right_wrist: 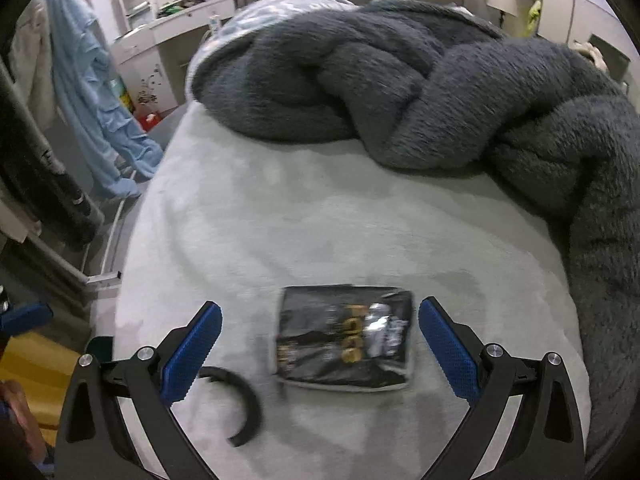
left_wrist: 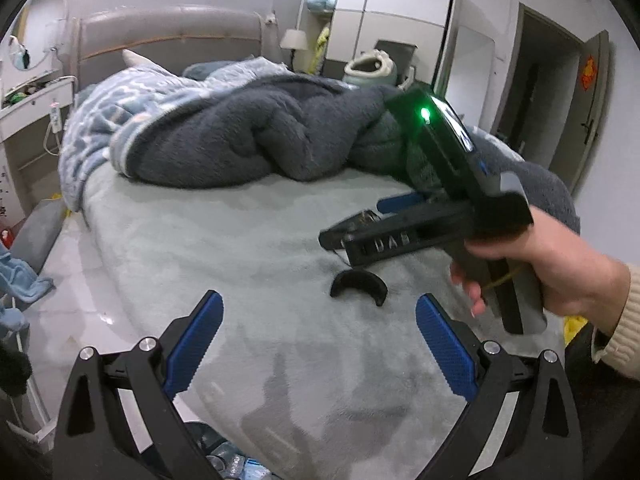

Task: Collect trash
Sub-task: 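Grasp the black 'Face' tissue packet with the right tool while the left tool grasps the black curved piece, then carry both items to the teal bin and open both tools to drop them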

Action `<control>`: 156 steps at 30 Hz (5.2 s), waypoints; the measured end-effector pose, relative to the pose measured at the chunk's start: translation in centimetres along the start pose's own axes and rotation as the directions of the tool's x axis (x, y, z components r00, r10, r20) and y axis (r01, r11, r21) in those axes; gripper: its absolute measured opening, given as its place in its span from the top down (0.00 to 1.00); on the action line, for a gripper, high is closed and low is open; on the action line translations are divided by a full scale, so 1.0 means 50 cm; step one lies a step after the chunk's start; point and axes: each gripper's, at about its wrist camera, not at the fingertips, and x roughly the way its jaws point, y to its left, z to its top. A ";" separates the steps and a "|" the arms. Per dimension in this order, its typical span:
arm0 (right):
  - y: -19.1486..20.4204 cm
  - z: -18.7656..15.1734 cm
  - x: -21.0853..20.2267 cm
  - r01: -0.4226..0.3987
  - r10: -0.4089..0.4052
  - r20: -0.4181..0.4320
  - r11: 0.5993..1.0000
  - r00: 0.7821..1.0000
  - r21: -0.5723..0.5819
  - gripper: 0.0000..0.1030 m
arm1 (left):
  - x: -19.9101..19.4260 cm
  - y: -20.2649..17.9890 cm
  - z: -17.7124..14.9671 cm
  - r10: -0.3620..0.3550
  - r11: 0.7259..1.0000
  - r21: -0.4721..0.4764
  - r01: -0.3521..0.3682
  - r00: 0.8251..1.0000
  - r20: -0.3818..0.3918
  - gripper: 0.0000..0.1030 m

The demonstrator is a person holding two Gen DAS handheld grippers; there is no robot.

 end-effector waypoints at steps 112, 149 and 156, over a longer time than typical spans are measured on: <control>0.262 -0.158 -0.215 -0.312 0.324 0.028 0.929 0.946 -0.201 0.33 | -0.125 0.113 -0.229 0.290 0.831 -0.402 -0.384 0.917 -0.274 0.56; 0.515 -0.205 -0.024 -0.414 0.358 -0.213 0.832 0.909 -0.369 0.33 | -0.211 0.253 -0.415 0.148 0.724 -0.541 -0.427 0.863 -0.482 0.30; 0.535 -0.224 0.006 -0.412 0.335 -0.252 0.824 0.908 -0.389 0.33 | -0.275 0.259 -0.393 0.210 0.721 -0.546 -0.426 0.885 -0.415 0.15</control>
